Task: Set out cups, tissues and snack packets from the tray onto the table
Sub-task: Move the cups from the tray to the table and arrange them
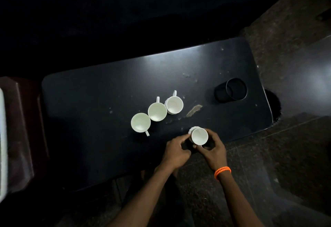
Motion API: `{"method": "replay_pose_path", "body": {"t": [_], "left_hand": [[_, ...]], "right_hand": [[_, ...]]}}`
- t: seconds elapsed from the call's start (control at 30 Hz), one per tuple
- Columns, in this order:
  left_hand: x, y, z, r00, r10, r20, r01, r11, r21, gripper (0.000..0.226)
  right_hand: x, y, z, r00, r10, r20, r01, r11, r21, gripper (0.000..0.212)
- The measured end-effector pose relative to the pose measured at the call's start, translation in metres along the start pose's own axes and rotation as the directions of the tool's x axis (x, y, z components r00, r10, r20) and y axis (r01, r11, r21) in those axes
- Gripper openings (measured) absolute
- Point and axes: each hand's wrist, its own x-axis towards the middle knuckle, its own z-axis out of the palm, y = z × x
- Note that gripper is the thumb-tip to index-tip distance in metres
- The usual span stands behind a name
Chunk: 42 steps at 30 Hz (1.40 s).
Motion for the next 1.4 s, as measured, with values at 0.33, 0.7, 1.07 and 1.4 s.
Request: {"method": "replay_pose_path", "body": {"t": [0.33,0.7,1.07,1.4], "left_hand": [[-0.037,-0.051,-0.105,0.973,-0.151,-0.173,0.136,0.986,-0.092,0.038],[-0.025,-0.047,-0.153,0.895,-0.103,-0.433,0.016,0.980,-0.199,0.067],[-0.032,-0.045,-0.125,0.872,-0.176,-0.456,0.025,0.948,-0.318,0.078],[-0.054,-0.063,-0.099,0.912,-0.133,-0.389,0.019,0.959,-0.282,0.077]], "right_hand": [[-0.052,-0.007,0.065,0.625,0.729,-0.280,-0.609,0.679,0.410,0.085],[-0.057,-0.098,0.161,0.993,0.116,0.026,-0.119,0.983,0.137,0.050],[-0.052,-0.095,0.164,0.982,0.165,0.094,-0.181,0.961,0.210,0.059],[-0.083,-0.063,0.143,0.980,0.196,0.040,-0.200,0.960,0.198,0.060]]}}
